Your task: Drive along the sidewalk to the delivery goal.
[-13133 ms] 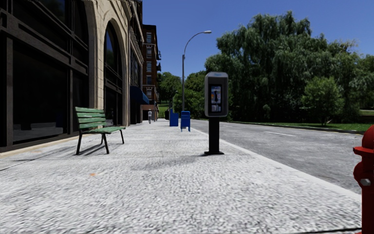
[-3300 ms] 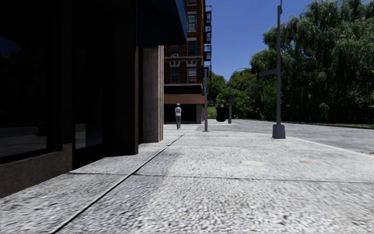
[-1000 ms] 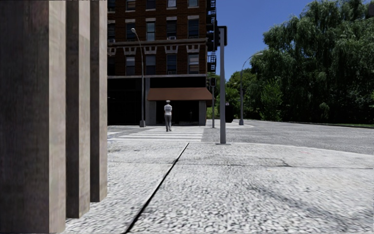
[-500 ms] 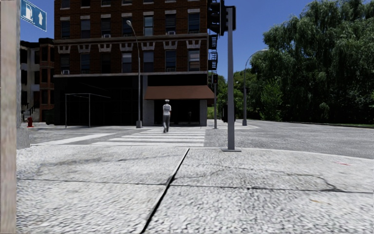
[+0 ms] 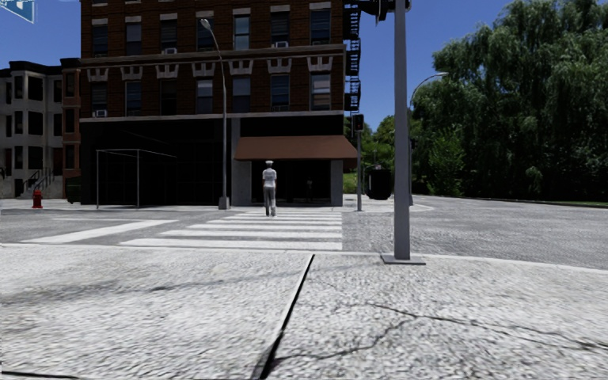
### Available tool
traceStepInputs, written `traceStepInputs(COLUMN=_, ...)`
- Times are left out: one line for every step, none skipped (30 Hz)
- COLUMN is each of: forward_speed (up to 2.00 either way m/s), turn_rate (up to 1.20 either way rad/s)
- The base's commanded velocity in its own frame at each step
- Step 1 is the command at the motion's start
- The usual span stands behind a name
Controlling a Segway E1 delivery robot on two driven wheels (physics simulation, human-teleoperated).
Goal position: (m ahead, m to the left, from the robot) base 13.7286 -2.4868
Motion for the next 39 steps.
traceStepInputs(forward_speed=2.00, turn_rate=0.33)
traceStepInputs(forward_speed=2.00, turn_rate=0.33)
traceStepInputs(forward_speed=2.00, turn_rate=0.34)
traceStepInputs(forward_speed=2.00, turn_rate=0.35)
traceStepInputs(forward_speed=2.00, turn_rate=0.35)
traceStepInputs(forward_speed=2.00, turn_rate=0.35)
traceStepInputs(forward_speed=2.00, turn_rate=0.36)
traceStepInputs(forward_speed=2.00, turn_rate=0.36)
traceStepInputs(forward_speed=2.00, turn_rate=0.36)
traceStepInputs(forward_speed=2.00, turn_rate=0.36)
traceStepInputs(forward_speed=2.00, turn_rate=0.36)
traceStepInputs(forward_speed=2.00, turn_rate=0.36)
traceStepInputs(forward_speed=2.00, turn_rate=0.36)
traceStepInputs(forward_speed=2.00, turn_rate=0.36)
traceStepInputs(forward_speed=2.00, turn_rate=0.36)
traceStepInputs(forward_speed=2.00, turn_rate=0.36)
traceStepInputs(forward_speed=2.00, turn_rate=0.36)
traceStepInputs(forward_speed=2.00, turn_rate=0.00)
traceStepInputs(forward_speed=2.00, turn_rate=0.00)
traceStepInputs(forward_speed=2.00, turn_rate=0.00)
traceStepInputs(forward_speed=2.00, turn_rate=0.00)
traceStepInputs(forward_speed=2.00, turn_rate=0.00)
traceStepInputs(forward_speed=2.00, turn_rate=0.00)
traceStepInputs(forward_speed=2.00, turn_rate=0.00)
traceStepInputs(forward_speed=2.00, turn_rate=0.00)
traceStepInputs(forward_speed=2.00, turn_rate=0.00)
traceStepInputs(forward_speed=2.00, turn_rate=0.00)
traceStepInputs(forward_speed=2.00, turn_rate=0.00)
traceStepInputs(forward_speed=2.00, turn_rate=0.00)
traceStepInputs(forward_speed=2.00, turn_rate=0.00)
traceStepInputs(forward_speed=2.00, turn_rate=0.00)
traceStepInputs(forward_speed=2.00, turn_rate=0.00)
traceStepInputs(forward_speed=2.00, turn_rate=0.00)
traceStepInputs(forward_speed=2.00, turn_rate=0.00)
traceStepInputs(forward_speed=2.00, turn_rate=0.00)
traceStepInputs(forward_speed=2.00, turn_rate=0.00)
traceStepInputs(forward_speed=2.00, turn_rate=0.00)
traceStepInputs(forward_speed=2.00, turn_rate=0.00)
traceStepInputs(forward_speed=2.00, turn_rate=0.00)
